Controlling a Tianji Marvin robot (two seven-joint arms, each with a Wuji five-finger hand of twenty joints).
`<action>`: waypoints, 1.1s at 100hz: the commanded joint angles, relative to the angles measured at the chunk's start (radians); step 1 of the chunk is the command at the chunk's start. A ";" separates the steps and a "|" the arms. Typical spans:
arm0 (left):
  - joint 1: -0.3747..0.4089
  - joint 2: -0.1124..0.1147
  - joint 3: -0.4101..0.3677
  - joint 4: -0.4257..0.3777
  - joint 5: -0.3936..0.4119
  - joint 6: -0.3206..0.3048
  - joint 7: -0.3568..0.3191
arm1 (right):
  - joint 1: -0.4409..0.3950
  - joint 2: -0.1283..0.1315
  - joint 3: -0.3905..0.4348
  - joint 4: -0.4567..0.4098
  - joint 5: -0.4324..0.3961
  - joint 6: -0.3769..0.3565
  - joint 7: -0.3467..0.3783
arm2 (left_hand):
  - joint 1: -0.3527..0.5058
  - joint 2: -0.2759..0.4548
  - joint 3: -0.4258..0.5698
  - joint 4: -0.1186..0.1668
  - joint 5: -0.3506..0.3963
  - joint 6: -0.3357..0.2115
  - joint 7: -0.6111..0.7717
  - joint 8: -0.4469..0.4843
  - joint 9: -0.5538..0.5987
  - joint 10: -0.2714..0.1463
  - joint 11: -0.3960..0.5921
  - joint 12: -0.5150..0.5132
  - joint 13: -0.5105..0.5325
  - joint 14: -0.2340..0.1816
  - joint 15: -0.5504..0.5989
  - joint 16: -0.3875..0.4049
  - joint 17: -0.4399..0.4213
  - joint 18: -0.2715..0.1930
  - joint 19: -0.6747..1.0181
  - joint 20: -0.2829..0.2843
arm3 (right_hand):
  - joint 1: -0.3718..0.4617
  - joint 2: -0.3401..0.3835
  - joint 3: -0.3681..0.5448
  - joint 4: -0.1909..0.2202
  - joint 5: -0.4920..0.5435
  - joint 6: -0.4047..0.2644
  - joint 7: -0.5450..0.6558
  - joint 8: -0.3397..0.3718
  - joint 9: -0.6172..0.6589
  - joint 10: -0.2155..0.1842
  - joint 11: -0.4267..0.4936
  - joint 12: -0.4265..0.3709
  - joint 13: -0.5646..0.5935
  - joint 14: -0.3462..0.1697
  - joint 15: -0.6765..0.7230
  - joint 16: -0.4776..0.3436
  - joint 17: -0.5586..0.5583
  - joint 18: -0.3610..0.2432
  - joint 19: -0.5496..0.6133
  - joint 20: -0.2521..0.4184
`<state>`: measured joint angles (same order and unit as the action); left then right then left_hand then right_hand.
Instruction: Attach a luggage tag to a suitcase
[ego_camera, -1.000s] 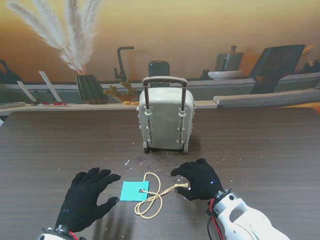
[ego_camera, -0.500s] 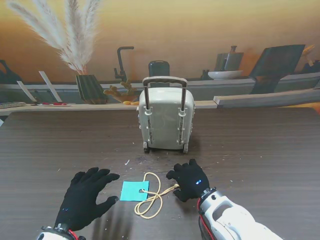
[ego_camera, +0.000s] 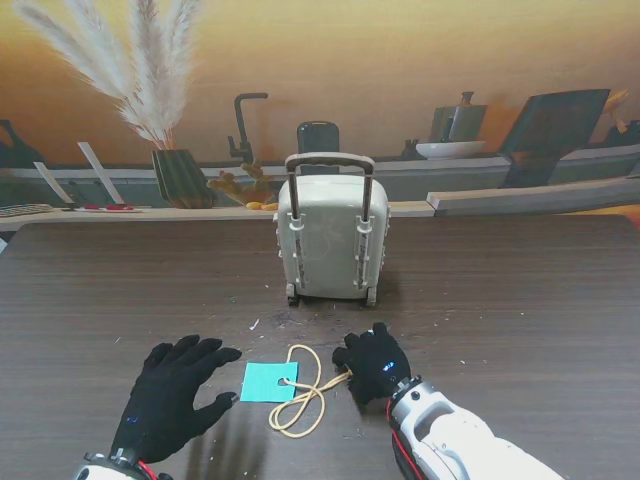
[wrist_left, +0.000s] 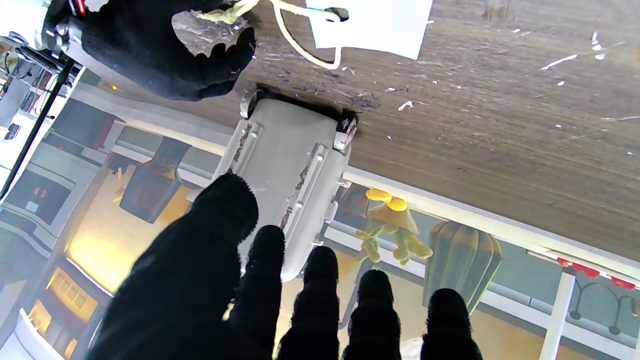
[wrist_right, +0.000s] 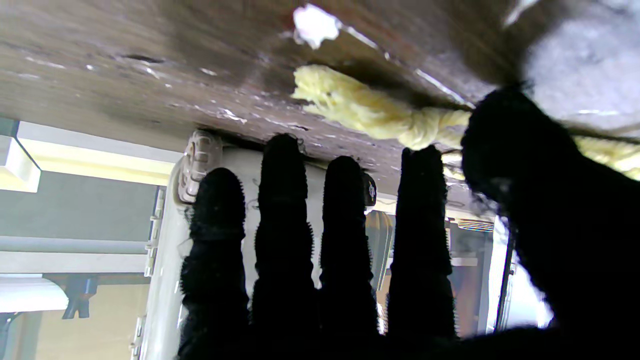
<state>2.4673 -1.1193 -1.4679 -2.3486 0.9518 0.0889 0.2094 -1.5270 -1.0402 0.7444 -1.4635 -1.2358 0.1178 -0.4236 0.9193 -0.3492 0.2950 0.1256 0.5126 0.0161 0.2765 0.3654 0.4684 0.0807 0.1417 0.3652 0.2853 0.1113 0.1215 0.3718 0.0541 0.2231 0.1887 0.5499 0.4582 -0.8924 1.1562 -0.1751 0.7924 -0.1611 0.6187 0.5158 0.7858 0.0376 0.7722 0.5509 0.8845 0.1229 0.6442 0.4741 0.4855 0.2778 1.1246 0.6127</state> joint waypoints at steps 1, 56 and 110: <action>0.011 -0.001 0.002 -0.011 0.008 -0.006 -0.009 | 0.009 -0.003 -0.007 0.014 0.001 0.007 0.006 | 0.041 0.031 -0.025 0.023 0.022 -0.020 0.007 0.000 0.004 0.002 0.001 0.008 0.006 -0.014 -0.014 0.004 -0.015 -0.001 -0.022 0.011 | 0.048 -0.010 0.044 -0.065 0.023 -0.039 0.042 -0.022 0.029 -0.023 0.017 0.022 0.032 -0.010 0.018 0.014 0.014 0.021 0.029 0.009; 0.030 -0.003 -0.005 -0.013 0.003 -0.034 0.011 | 0.036 0.000 -0.064 0.052 0.023 0.021 0.040 | 0.047 0.042 -0.030 0.027 0.027 -0.021 0.013 0.003 0.008 0.003 0.001 0.008 0.010 -0.015 -0.012 0.005 -0.013 -0.001 -0.020 0.012 | 0.158 0.081 0.055 -0.113 0.079 -0.107 0.319 -0.264 0.244 -0.049 -0.021 0.071 0.155 -0.018 0.051 0.034 0.104 0.035 0.099 0.019; 0.041 -0.005 -0.005 -0.013 0.002 -0.046 0.029 | -0.016 0.009 0.000 0.001 -0.036 0.005 -0.006 | 0.056 0.060 -0.036 0.028 0.032 -0.021 0.017 0.004 0.017 0.004 0.004 0.009 0.019 -0.015 -0.008 0.006 -0.008 0.000 -0.017 0.013 | 0.189 0.060 0.127 -0.073 0.225 -0.192 0.418 -0.022 0.361 -0.033 0.138 0.201 0.265 -0.019 0.197 0.084 0.229 0.061 0.232 0.071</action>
<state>2.5002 -1.1215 -1.4738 -2.3485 0.9503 0.0438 0.2484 -1.5208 -1.0440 0.7363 -1.4490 -1.2594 0.1247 -0.4278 0.9300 -0.3244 0.2747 0.1346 0.5237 0.0152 0.2891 0.3654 0.4685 0.0808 0.1417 0.3652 0.2853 0.1111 0.1215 0.3717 0.0540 0.2231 0.1885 0.5499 0.6070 -0.8404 1.2141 -0.2852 0.9247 -0.2510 0.9722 0.3980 1.1273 -0.0054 0.8760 0.7299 1.1268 0.1073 0.8071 0.5373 0.7015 0.3100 1.3222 0.6667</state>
